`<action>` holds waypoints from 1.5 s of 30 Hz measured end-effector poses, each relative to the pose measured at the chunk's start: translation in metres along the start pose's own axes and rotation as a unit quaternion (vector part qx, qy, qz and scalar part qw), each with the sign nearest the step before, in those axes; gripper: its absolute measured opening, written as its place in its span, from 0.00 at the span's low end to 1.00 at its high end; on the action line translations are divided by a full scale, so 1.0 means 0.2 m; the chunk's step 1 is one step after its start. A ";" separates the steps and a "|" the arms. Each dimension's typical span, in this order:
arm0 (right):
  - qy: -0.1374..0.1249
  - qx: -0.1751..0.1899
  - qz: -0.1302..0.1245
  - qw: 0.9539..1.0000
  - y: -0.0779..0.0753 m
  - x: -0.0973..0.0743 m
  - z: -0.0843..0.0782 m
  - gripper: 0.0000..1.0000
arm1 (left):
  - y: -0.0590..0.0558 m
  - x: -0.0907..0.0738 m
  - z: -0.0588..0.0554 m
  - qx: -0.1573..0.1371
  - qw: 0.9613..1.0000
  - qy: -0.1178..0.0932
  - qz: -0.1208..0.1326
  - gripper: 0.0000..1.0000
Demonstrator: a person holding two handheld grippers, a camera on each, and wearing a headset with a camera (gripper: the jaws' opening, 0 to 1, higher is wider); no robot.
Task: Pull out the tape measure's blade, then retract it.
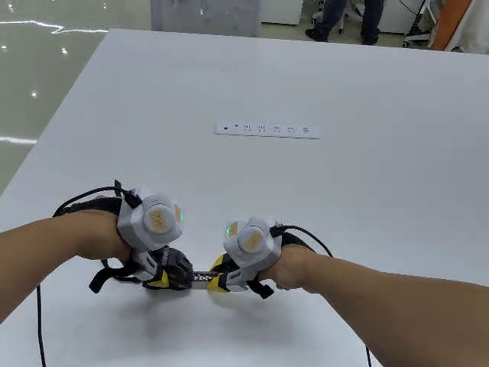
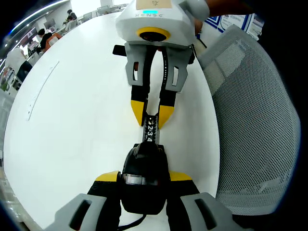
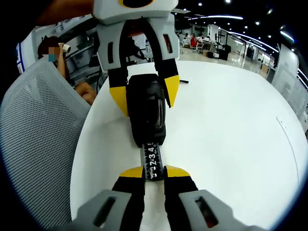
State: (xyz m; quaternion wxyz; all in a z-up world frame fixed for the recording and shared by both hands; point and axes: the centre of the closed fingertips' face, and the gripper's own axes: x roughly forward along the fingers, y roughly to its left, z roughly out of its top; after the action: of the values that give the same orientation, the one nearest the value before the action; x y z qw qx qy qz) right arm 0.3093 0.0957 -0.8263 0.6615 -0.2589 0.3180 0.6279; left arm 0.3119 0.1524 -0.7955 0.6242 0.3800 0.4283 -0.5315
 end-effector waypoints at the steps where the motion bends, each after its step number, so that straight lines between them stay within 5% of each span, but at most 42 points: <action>1: 0.000 0.002 0.002 1.000 0.00 -0.01 -0.01 0.13 | 0.00 0.00 0.00 0.000 1.000 -0.001 0.000 0.33; 23: 0.014 -0.003 -0.005 1.000 -0.01 -0.06 -0.07 0.13 | 0.01 0.00 0.01 -0.012 1.000 -0.023 0.003 0.33; 45: 0.009 -0.004 -0.012 1.000 -0.02 -0.14 -0.16 0.13 | 0.00 0.00 0.01 -0.008 1.000 -0.021 0.006 0.34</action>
State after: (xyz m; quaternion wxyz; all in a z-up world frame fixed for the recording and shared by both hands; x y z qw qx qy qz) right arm 0.3103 0.0534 -0.8268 0.6648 -0.2711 0.3180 0.6192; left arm 0.3120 0.1507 -0.7956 0.6392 0.3666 0.4172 -0.5320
